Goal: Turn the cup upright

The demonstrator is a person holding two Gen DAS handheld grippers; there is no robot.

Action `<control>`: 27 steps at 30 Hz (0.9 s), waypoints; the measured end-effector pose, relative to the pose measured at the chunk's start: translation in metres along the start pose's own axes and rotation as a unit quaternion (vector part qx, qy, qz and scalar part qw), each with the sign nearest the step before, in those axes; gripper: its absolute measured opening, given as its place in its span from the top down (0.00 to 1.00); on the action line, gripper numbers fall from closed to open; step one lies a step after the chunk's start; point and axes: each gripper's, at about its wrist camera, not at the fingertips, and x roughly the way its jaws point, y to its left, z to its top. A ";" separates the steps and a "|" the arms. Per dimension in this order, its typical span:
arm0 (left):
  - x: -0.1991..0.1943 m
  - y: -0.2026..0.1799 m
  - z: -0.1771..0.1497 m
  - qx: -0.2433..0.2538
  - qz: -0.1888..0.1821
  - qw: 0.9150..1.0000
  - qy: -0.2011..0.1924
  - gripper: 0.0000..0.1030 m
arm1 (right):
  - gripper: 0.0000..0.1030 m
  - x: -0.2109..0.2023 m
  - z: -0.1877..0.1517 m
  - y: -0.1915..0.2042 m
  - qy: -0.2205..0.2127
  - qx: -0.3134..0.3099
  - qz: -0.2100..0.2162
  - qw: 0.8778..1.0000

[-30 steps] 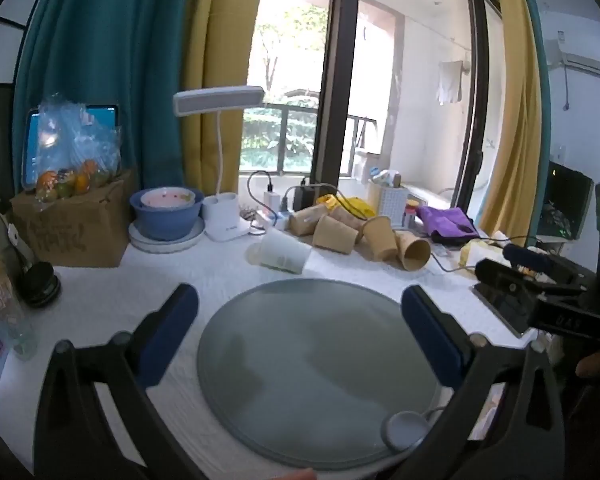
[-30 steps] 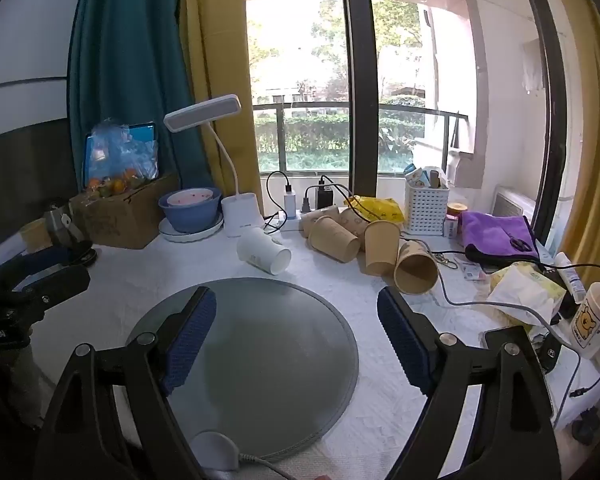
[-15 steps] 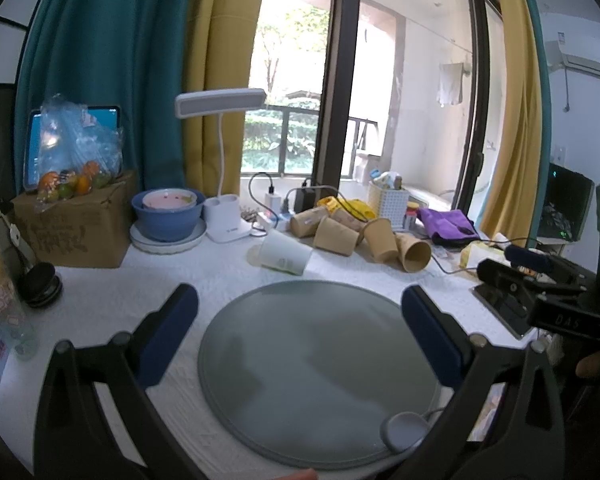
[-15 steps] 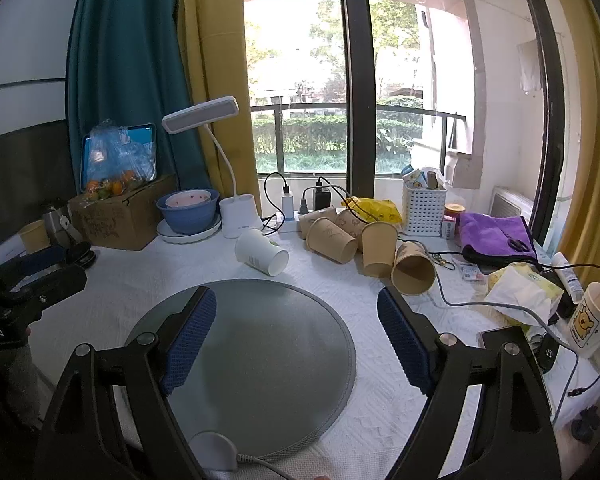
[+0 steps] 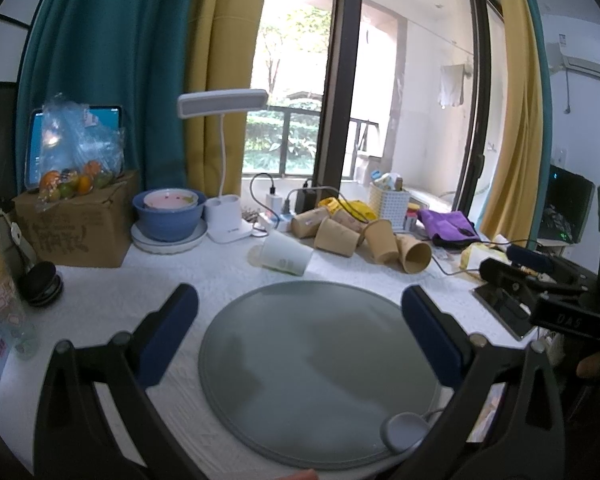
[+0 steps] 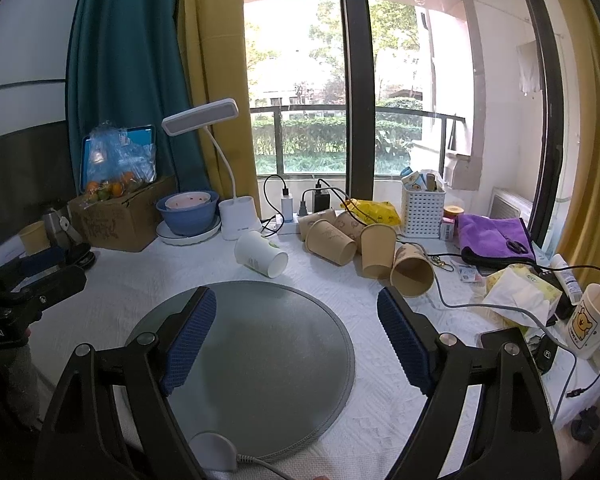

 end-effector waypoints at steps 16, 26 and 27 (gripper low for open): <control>-0.001 0.001 -0.001 0.000 -0.001 1.000 -0.001 0.01 | 0.17 -0.002 0.004 -0.004 0.001 0.002 -0.004 1.000; -0.002 -0.003 -0.004 0.002 -0.002 1.000 -0.002 0.01 | 0.17 -0.002 0.004 -0.005 0.000 0.002 -0.004 1.000; -0.002 -0.003 -0.004 0.002 -0.002 1.000 -0.002 0.01 | 0.17 -0.002 0.004 -0.005 0.000 0.002 -0.004 1.000</control>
